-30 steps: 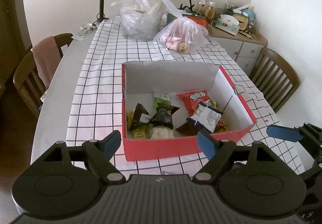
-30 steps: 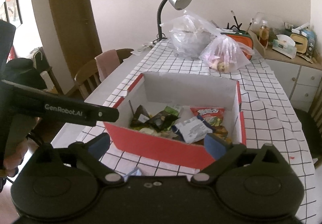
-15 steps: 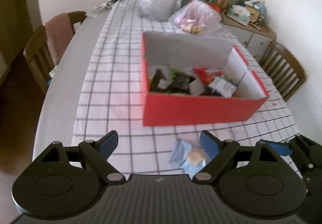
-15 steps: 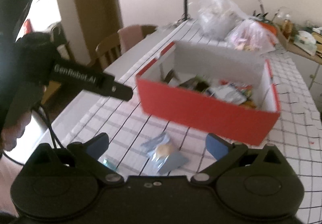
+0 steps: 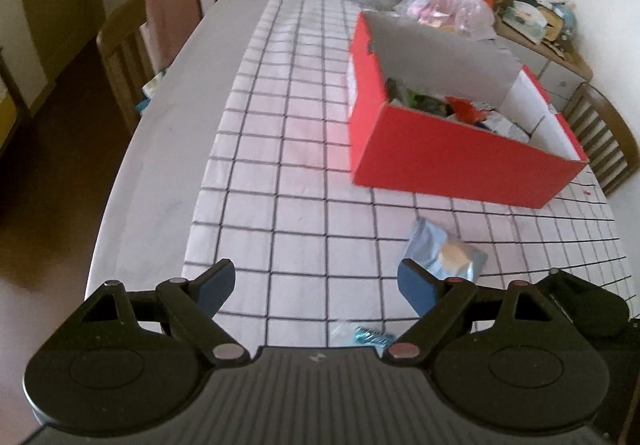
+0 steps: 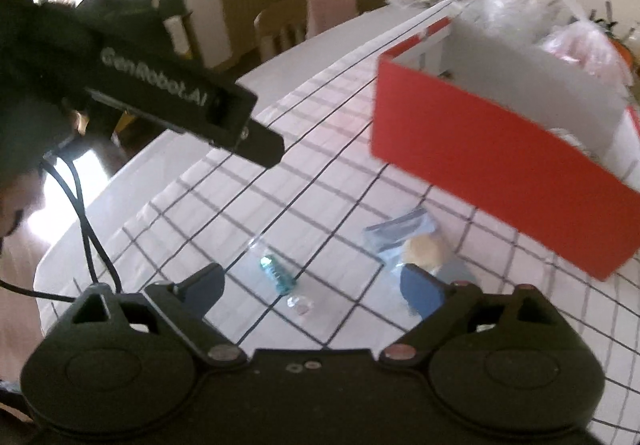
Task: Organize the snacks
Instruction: 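Withdraw both tools toward the blue cookie pack and teal candy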
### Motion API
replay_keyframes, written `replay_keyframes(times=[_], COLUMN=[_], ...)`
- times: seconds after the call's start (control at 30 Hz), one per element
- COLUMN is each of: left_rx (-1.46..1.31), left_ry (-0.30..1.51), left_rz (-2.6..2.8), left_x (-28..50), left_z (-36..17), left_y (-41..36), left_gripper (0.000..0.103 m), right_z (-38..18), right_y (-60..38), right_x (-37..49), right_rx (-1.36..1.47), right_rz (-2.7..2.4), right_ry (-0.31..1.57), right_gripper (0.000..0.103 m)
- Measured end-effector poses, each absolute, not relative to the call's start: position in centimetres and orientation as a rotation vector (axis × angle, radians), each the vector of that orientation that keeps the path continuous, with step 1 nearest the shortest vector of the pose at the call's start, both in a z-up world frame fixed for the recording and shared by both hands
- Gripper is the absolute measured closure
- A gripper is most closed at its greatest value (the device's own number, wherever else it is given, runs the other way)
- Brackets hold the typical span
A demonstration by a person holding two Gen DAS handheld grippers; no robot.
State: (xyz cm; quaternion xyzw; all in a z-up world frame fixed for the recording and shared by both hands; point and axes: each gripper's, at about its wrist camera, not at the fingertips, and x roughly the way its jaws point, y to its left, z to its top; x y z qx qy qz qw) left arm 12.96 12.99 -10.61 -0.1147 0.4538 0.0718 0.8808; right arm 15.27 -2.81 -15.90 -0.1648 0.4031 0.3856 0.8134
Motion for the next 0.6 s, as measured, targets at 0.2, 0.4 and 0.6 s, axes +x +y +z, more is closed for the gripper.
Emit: replay_keyframes(times=[0.2,0.4,0.6], left_rx=[-0.257,-0.285,-0.257], left_ry=[0.939,0.939,0.937], left_rz=[0.186,0.191,0.219], left_x=[12.2,11.9,11.3], left_z=[-11.1,-11.0,-10.1], left_y=[13.9,14.5,15.7], left_gripper=[0.014,0.014,0.014], right_z=[-16.8,-17.0,-15.4], right_y=[-1.0,0.6,1.3], right_x=[15.9,16.7,17.6], right_rx=[-0.374,-0.415,-0.477], right_rz=[0.853,0.911,0.996], right_ry=[0.874,0.904,0.931], right_gripper=[0.025,0.041,0.052])
